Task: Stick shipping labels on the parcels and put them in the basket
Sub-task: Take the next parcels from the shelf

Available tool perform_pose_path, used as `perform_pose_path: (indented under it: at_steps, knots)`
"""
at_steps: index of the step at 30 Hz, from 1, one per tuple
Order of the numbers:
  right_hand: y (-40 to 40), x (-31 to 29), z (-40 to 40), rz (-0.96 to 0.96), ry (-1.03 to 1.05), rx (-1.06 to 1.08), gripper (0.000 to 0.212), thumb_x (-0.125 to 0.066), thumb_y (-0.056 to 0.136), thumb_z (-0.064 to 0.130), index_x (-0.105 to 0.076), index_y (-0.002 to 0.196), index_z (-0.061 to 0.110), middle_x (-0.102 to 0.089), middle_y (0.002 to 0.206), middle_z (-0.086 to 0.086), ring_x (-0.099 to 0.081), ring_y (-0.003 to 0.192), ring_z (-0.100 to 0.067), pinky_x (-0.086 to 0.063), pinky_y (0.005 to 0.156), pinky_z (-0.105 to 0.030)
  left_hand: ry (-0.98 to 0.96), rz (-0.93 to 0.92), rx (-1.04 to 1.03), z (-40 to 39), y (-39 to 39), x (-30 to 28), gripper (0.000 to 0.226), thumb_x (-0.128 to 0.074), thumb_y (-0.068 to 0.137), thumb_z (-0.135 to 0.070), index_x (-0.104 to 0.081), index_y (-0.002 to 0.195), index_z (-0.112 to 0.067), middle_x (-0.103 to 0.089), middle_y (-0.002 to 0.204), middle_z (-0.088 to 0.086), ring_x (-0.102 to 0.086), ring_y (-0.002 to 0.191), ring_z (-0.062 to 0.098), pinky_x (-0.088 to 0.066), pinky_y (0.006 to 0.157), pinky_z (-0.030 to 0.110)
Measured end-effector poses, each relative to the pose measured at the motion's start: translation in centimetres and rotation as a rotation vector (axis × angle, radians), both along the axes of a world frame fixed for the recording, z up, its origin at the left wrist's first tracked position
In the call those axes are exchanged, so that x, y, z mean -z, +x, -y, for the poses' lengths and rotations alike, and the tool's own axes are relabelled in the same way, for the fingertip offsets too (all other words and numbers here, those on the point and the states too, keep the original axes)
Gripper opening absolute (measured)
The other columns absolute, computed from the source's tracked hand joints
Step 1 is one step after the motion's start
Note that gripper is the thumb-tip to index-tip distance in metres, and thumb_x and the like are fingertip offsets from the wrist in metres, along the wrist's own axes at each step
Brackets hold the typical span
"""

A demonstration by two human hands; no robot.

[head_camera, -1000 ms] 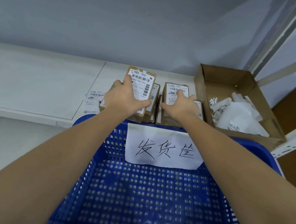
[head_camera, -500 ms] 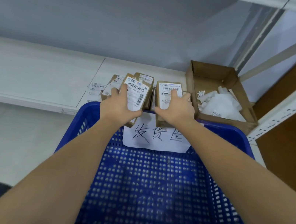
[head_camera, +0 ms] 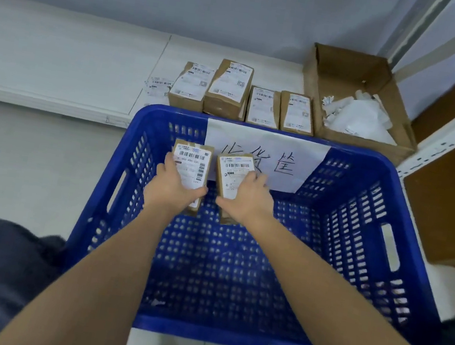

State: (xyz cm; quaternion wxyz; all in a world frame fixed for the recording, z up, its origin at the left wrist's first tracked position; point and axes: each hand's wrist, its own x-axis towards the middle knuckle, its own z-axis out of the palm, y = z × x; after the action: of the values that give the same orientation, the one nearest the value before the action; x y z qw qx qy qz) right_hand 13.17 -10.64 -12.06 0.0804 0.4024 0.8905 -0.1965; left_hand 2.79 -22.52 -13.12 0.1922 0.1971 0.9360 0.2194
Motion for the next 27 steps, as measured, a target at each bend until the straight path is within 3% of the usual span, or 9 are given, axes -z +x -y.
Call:
perform_pose_path:
  at_steps: [3,14,27]
  knots:
    - [-0.6,3.0,1.2,0.055,-0.078,0.044,0.092,-0.068,0.075,0.056,-0.027,0.136,0.002,-0.034,0.13,-0.014,-0.042,0.118,-0.03,-0.045,0.084,-0.037,-0.057,0.072,-0.011,0.8,0.4,3.0,0.111,-0.072,0.076,-0.054,-0.005,0.152,-0.008,-0.028,0.15,0.012,-0.04,0.132,0.03,-0.039,0.099,0.044]
    - [-2.7,13.7,2.4,0.185,-0.255,0.163,0.089,-0.072,0.073,0.054,-0.028,0.135,0.007,-0.032,0.131,-0.013,-0.041,0.12,-0.03,-0.044,0.09,-0.039,-0.162,0.266,-0.119,1.5,-1.5,13.5,0.104,-0.076,0.071,-0.054,-0.019,0.147,-0.011,-0.038,0.139,0.01,-0.049,0.12,0.029,-0.043,0.088,0.04]
    - [-7.8,19.7,0.8,0.173,-0.251,0.121,0.088,-0.073,0.075,0.049,-0.026,0.135,0.005,-0.029,0.136,-0.015,-0.035,0.127,-0.035,-0.042,0.094,-0.044,-0.1,0.255,-0.117,0.1,-5.9,19.8,0.106,-0.079,0.069,-0.05,-0.02,0.146,-0.009,-0.043,0.134,0.015,-0.048,0.121,0.032,-0.044,0.092,0.046]
